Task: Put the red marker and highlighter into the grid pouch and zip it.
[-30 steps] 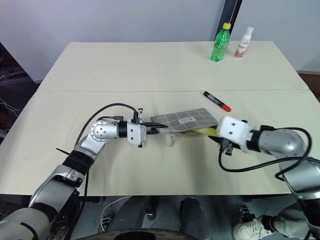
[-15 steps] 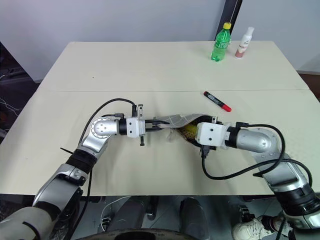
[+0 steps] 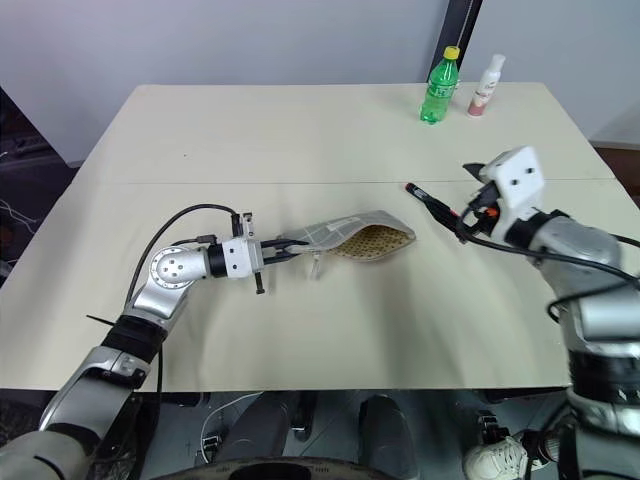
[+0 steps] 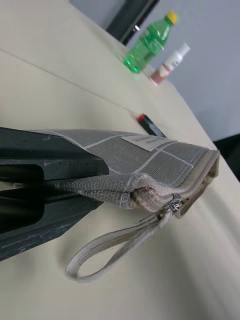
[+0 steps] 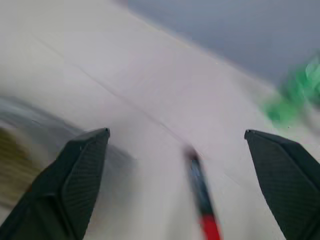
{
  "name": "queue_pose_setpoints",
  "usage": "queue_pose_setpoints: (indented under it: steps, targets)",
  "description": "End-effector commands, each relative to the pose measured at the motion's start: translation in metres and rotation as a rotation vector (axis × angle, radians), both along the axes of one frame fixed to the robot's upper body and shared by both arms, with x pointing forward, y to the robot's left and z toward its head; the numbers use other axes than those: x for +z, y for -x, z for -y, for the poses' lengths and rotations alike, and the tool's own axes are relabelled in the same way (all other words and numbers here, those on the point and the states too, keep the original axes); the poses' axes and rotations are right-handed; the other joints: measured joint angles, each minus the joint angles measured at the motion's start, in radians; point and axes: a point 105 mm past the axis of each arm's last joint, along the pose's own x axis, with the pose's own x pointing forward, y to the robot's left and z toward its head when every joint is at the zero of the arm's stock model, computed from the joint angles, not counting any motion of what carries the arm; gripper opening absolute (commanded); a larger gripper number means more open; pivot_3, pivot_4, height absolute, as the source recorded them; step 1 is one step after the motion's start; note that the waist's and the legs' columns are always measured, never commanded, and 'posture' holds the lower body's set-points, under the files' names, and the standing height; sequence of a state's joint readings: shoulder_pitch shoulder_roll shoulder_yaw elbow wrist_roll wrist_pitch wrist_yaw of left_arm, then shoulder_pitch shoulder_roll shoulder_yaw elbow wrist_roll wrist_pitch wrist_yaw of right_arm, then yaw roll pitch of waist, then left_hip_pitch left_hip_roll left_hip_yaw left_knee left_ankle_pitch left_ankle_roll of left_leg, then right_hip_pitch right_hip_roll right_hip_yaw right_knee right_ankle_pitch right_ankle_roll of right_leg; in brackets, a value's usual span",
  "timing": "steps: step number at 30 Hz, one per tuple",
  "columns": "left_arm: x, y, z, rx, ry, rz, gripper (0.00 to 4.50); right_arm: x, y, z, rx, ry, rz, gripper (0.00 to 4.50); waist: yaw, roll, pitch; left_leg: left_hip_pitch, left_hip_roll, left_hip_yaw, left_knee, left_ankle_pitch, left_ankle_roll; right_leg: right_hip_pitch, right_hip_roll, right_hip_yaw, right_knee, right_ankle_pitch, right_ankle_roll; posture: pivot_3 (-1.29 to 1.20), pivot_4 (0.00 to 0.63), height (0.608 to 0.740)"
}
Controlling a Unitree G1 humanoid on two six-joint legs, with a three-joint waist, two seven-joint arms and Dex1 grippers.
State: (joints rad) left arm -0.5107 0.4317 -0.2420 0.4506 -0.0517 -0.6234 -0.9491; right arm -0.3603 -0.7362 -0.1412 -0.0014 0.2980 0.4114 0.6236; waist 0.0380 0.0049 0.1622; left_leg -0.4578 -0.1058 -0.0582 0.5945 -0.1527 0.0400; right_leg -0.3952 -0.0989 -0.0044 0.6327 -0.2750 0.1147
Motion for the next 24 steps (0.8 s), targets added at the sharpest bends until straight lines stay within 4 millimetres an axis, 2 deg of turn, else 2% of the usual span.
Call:
queue_pose_setpoints:
  steps: [1, 5, 9, 12, 15, 17, 21, 24]
  targets:
    - [0.014, -0.001, 0.000, 0.012, 0.022, 0.054, 0.00, -0.016, -0.024, 0.006, -0.065, -0.025, -0.015, 4.48, -0.002, 0.001, 0.000, 0.000, 0.000, 0.000, 0.000, 0.000, 0.000, 0.000, 0.000, 0.000, 0.001, 0.001, 0.002, 0.00, 0.150, 0.740]
    - [0.015, -0.003, -0.003, 0.032, 0.020, 0.063, 0.00, -0.034, -0.048, -0.002, -0.047, -0.026, -0.054, 4.48, -0.004, 0.001, 0.001, -0.002, 0.000, 0.000, -0.001, 0.001, 0.000, -0.003, 0.001, 0.000, 0.004, 0.002, 0.003, 0.00, 0.150, 0.740]
    - [0.016, -0.001, -0.002, 0.037, 0.018, 0.070, 0.00, -0.037, -0.067, 0.006, -0.131, -0.034, -0.039, 4.48, -0.007, 0.001, 0.001, -0.001, 0.000, 0.000, 0.000, 0.001, -0.002, -0.003, 0.001, 0.000, 0.007, 0.002, 0.003, 0.00, 0.150, 0.740]
    - [0.016, 0.001, -0.002, 0.042, 0.020, 0.067, 0.00, -0.044, -0.071, 0.009, -0.153, -0.032, -0.070, 4.48, -0.009, 0.001, 0.001, -0.001, 0.000, 0.000, 0.000, 0.001, -0.002, -0.004, 0.001, 0.000, 0.007, 0.002, 0.003, 0.00, 0.150, 0.740]
    - [0.015, 0.003, -0.001, 0.041, 0.017, 0.067, 0.00, -0.065, -0.067, 0.017, -0.182, -0.069, -0.207, 3.61, -0.010, 0.001, 0.001, -0.001, -0.001, 0.000, 0.000, 0.001, -0.002, -0.004, 0.001, 0.001, 0.008, 0.002, 0.003, 0.00, 0.150, 0.740]
    - [0.016, 0.003, 0.000, 0.040, 0.018, 0.067, 0.00, -0.072, -0.062, 0.016, -0.157, -0.089, -0.256, 2.59, -0.011, 0.001, 0.000, -0.001, -0.001, 0.000, 0.000, 0.002, -0.002, -0.006, 0.001, 0.001, 0.012, 0.002, 0.003, 0.00, 0.150, 0.740]
    - [0.017, 0.003, 0.002, 0.038, 0.019, 0.068, 0.00, -0.057, -0.055, 0.016, -0.106, -0.143, -0.233, 0.45, -0.007, 0.001, 0.000, 0.000, -0.001, -0.001, 0.001, 0.002, -0.003, -0.006, 0.001, 0.001, 0.014, 0.002, 0.003, 0.00, 0.150, 0.740]
    - [0.017, 0.004, 0.003, 0.032, 0.018, 0.068, 0.00, -0.027, -0.037, 0.001, 0.039, -0.193, -0.138, 0.36, -0.003, 0.002, 0.000, -0.001, -0.001, 0.000, 0.000, 0.002, -0.003, -0.007, 0.001, 0.001, 0.015, 0.002, 0.003, 0.00, 0.150, 0.740]
